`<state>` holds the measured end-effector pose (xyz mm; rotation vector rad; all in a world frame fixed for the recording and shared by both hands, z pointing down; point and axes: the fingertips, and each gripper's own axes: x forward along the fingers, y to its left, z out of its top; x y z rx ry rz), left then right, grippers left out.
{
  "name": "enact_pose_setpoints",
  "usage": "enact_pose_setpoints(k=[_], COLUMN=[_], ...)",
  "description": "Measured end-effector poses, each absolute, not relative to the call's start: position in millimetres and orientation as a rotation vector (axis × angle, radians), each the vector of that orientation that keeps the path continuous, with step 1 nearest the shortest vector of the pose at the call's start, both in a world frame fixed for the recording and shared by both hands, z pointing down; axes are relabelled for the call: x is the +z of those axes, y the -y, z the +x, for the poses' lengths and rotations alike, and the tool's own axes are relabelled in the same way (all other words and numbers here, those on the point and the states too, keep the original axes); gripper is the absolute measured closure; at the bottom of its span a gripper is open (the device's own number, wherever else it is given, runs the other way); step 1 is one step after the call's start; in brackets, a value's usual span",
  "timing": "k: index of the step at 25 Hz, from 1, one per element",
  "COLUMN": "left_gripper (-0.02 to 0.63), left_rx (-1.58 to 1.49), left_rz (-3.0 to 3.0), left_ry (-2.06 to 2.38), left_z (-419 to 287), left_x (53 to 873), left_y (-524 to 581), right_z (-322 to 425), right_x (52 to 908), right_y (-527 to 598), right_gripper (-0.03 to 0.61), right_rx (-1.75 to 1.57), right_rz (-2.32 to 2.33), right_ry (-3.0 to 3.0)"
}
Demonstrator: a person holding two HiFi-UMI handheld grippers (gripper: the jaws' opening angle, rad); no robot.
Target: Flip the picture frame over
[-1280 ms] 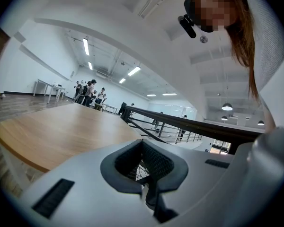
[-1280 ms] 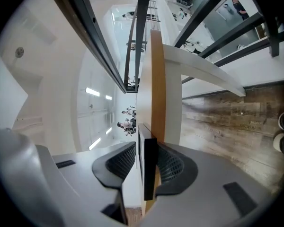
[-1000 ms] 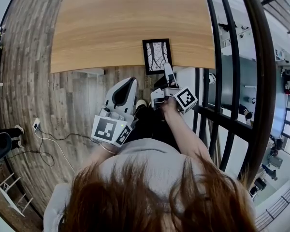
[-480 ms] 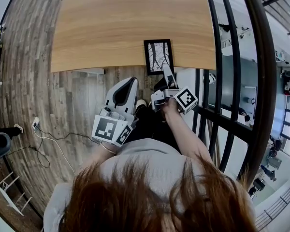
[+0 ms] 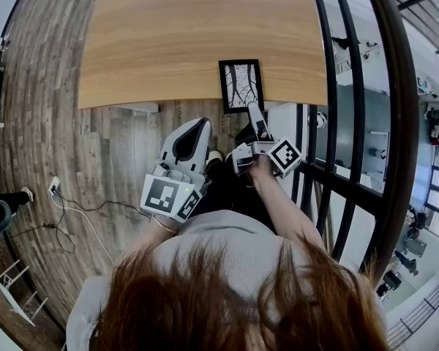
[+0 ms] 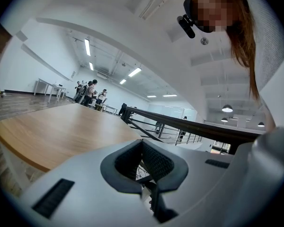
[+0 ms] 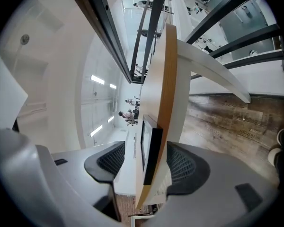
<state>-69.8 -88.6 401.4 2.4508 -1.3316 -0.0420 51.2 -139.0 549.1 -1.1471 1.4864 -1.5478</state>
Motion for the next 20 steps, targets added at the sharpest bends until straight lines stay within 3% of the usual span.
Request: enact_pose_setpoints(k=[20], left_gripper=[0.607], left_rx=[-0.059], left_rz=[2.5], left_ry=[1.319], left_z=[-57], left_x=[388], left_y=[85], right_z=[58], right_x=[484], right_y=[94], right_gripper=[0.321], right_rx=[-1.495], right_rz=[-1.178], right_ry=[-1.789])
